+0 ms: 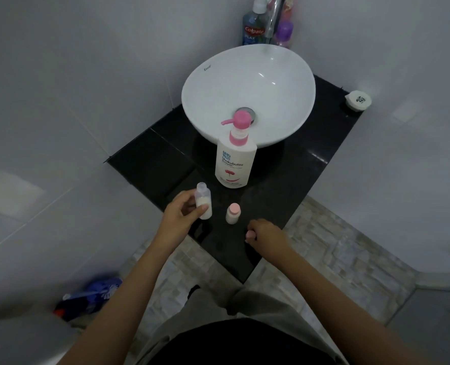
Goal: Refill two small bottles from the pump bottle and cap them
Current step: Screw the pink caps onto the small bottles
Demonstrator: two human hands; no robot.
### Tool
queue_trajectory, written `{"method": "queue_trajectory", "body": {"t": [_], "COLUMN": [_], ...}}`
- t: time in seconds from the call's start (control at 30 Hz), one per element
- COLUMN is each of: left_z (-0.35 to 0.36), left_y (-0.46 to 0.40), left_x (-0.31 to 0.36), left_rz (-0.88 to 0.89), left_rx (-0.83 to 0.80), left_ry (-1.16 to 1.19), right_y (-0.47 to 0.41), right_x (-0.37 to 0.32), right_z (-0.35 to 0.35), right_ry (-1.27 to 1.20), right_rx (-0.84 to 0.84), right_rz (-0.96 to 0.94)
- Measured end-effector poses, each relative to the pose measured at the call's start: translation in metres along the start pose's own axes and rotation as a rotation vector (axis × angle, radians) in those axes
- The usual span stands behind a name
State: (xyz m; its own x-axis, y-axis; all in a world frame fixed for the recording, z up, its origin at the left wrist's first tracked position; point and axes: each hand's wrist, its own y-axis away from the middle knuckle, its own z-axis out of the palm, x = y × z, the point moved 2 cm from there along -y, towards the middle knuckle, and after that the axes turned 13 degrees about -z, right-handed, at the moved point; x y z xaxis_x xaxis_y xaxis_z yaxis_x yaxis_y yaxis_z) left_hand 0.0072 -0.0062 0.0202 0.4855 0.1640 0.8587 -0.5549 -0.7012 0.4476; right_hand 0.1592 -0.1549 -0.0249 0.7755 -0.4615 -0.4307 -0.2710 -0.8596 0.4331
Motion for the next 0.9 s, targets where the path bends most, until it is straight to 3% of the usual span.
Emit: {"method": "queue_trajectory", "body": {"t": [0.1,0.23,0.3,0.37,0.57,0.9], "left_z": [0.001,0.003,0.005,0.008,0.016,0.018], "left_y": [0.011,0.022,0.025,0.028,0.035,0.039], "left_x": [0.009,0.025,0.031,0.037,0.052,0.060], "left_rz": [-0.011,0.020,0.026,0.039,0.088,0.093], "left_rx": [-0.039,-0.070,-0.091,-0.126,-0.212,-0.228], "left_ry": [0.072,0.174,0.199,0.181,0.092,0.145], "right_y": [0.000,0.017,0.031,0.041,0.043,0.048], "right_x": [-0.001,-0.012,-0.027,-0.041,-0.058,-0.053], "right_z": [-0.010,-0.054,-0.087,-0.114,-0.134,-0.147], "right_ry": [-0.077,-0.447,-0.717,-0.798,-0.686,-0.571], "right_rx": [0.041,0.324,0.438,0.475,0.459,0.332], "right_rz": [0.046,0.071,-0.016,-0.139,-0.281,-0.413]}}
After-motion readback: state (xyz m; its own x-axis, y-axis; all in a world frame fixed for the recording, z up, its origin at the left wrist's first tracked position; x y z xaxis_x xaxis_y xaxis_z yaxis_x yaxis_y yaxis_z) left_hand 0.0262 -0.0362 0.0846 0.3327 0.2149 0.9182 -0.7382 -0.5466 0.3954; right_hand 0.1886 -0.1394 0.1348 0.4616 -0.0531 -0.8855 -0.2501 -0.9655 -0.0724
